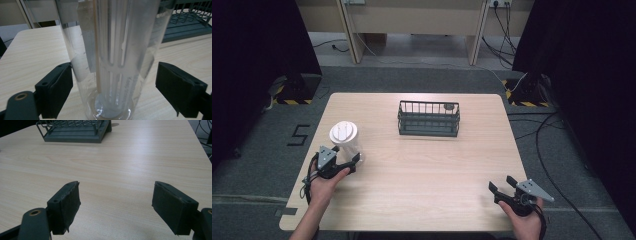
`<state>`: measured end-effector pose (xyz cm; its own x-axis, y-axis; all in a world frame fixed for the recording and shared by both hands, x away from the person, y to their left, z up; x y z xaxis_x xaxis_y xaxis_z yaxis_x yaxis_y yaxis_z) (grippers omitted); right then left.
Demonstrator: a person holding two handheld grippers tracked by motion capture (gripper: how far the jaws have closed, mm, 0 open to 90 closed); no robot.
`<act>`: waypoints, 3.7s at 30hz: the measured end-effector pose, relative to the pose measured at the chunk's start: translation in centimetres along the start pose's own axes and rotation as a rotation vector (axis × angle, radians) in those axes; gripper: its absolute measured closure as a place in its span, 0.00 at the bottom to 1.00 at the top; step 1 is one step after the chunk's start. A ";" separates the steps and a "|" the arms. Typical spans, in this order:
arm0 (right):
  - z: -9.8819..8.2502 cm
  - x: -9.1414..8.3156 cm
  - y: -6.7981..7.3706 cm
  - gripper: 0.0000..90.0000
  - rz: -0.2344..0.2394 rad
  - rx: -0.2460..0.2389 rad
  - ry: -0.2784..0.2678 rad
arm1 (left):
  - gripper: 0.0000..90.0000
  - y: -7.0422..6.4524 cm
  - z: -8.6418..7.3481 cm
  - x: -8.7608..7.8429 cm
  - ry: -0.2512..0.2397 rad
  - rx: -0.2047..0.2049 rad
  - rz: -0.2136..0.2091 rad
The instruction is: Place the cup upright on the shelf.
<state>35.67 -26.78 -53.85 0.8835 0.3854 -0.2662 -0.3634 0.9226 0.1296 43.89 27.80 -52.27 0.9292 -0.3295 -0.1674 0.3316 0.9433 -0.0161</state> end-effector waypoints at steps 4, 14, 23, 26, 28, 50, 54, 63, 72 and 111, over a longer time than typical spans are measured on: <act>0.0 0.0 0.0 0.25 -0.001 0.001 0.000 | 0.16 0.3 0.2 0.6 -0.008 -0.005 0.007; 0.0 0.0 0.0 0.25 0.001 0.005 0.003 | 0.18 0.3 0.0 1.6 -0.009 0.005 -0.002; 0.0 0.1 0.0 0.25 0.003 0.003 0.007 | 0.20 0.3 0.0 1.5 -0.018 0.005 -0.010; 0.0 0.1 0.0 0.26 0.003 0.002 0.006 | 0.20 0.2 0.2 1.4 -0.013 0.003 -0.013; 0.0 0.1 -0.1 0.26 0.004 0.004 0.005 | 0.20 0.1 0.6 1.3 -0.017 0.012 -0.013; 0.0 0.1 -0.1 0.26 0.000 0.003 0.004 | 0.20 -1.5 2.7 1.5 -0.023 0.036 -0.032; 0.0 0.1 -0.1 0.26 0.000 0.002 0.003 | 0.20 -1.6 2.9 1.5 -0.024 0.037 -0.033; 0.0 0.1 0.0 0.26 0.002 0.004 0.005 | 0.20 -1.9 3.7 1.6 -0.034 0.042 -0.043; 0.0 0.1 0.0 0.26 0.002 0.006 0.007 | 0.20 -2.7 4.7 2.1 -0.044 0.055 -0.063; 0.0 0.1 0.0 0.25 0.004 0.008 0.005 | 0.20 -6.1 7.8 4.2 -0.079 0.070 -0.143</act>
<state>35.72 -26.75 -53.88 0.8807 0.3887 -0.2706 -0.3640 0.9210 0.1385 47.08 20.31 -45.21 0.8807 -0.4650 -0.0902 0.4694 0.8823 0.0353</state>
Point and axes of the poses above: each handheld gripper's, and its own axes: x roughly forward along the jaws, z roughly out of its top, y roughly to its left, the point moved 6 cm from there along x, roughly forward along the jaws, and after that the axes turned 9 degrees about -y, right-handed, at the moved point
